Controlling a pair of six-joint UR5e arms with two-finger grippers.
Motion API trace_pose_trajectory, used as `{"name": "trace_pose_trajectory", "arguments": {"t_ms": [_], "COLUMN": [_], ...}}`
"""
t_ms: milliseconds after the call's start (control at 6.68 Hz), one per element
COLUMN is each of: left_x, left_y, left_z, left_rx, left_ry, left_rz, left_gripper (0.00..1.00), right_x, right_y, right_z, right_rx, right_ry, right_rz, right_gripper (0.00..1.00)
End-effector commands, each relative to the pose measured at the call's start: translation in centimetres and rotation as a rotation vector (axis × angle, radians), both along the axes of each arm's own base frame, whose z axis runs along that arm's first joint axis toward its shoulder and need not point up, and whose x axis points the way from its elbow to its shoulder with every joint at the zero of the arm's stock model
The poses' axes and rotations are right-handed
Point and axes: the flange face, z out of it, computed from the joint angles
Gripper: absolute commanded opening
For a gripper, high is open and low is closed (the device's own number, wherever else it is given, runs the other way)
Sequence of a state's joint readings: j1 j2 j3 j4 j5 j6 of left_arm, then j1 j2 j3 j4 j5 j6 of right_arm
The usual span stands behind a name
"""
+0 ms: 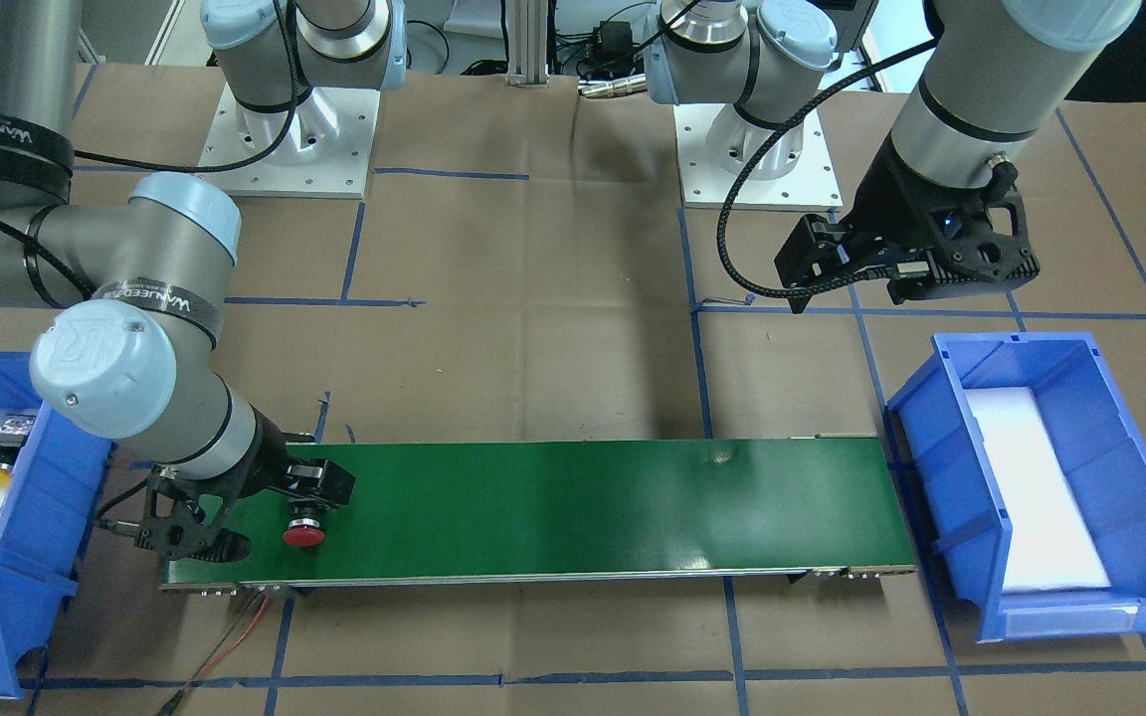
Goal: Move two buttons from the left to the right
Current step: 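Lower the right gripper onto the red push-button at the belt end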
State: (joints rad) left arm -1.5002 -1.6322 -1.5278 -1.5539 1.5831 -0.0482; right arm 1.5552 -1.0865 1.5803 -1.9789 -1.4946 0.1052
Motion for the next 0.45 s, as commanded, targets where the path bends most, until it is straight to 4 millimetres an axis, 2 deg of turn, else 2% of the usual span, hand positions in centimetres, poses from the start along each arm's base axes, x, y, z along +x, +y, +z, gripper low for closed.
{"name": "trace_pose_trajectory", "arguments": {"t_ms": [0, 150, 299], "left_x": [0.0, 0.0, 0.0], "left_y": [0.0, 0.0, 0.0], "left_z": [0.0, 0.0, 0.0], "left_rx": [0.000, 0.000, 0.000], "left_ry": [0.000, 0.000, 0.000], "left_rz": [0.001, 0.001, 0.002], "left_gripper": [1.00, 1.00, 1.00], "right_x": [-1.2, -1.7, -2.4], "right_y": [-0.2, -0.3, 0.0], "right_z": [0.0, 1.3, 3.7], "right_rx": [0.003, -0.018, -0.052], "right_ry": [0.048, 0.083, 0.108], "right_rz": [0.059, 0.058, 0.054], "right_gripper": [0.07, 0.05, 0.04]}}
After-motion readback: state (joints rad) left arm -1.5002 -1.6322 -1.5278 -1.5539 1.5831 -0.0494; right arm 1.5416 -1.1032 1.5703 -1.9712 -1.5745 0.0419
